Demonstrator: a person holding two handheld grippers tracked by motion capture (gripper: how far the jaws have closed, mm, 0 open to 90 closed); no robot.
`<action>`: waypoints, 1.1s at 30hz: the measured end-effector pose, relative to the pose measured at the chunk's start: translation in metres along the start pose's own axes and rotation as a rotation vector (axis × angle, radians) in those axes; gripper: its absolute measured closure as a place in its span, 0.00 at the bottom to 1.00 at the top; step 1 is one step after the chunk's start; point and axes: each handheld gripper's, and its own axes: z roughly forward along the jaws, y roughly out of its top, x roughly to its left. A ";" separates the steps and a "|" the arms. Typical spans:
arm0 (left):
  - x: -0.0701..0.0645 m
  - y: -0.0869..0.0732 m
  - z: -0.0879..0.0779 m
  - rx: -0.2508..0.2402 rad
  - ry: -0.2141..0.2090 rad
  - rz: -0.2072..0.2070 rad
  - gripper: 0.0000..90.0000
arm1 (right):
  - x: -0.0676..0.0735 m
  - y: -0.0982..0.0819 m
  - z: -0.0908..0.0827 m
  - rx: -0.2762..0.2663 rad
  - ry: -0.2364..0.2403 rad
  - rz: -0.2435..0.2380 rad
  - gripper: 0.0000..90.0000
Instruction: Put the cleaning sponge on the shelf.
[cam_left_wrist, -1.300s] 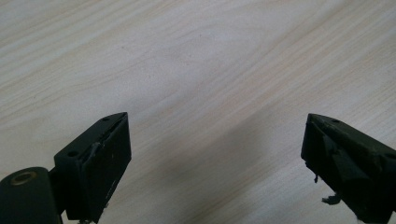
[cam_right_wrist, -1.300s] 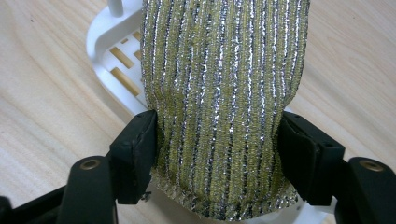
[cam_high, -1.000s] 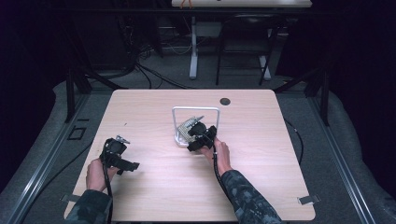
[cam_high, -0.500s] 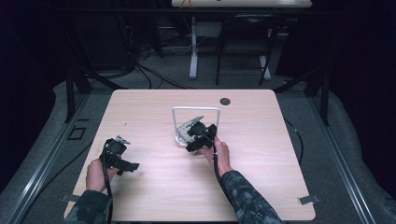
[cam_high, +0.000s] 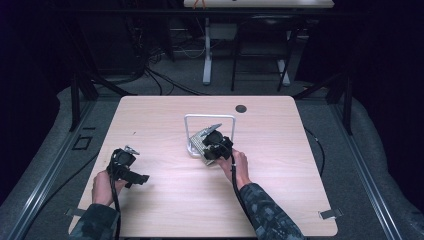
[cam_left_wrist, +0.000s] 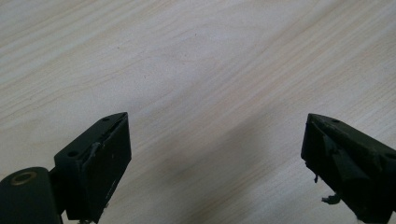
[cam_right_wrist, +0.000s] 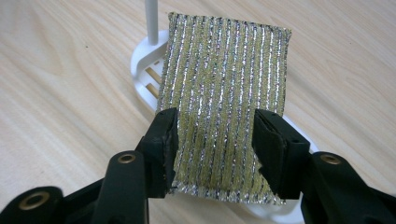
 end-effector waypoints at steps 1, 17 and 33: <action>0.000 0.000 0.000 0.000 0.000 0.000 0.09 | 0.000 0.000 -0.003 0.001 0.004 0.001 0.55; -0.001 0.000 -0.001 -0.008 -0.003 0.001 0.09 | -0.001 -0.011 -0.069 -0.079 0.061 -0.023 0.40; -0.002 0.001 0.001 -0.001 -0.005 0.007 0.09 | -0.039 -0.073 -0.115 -0.040 0.038 0.057 0.28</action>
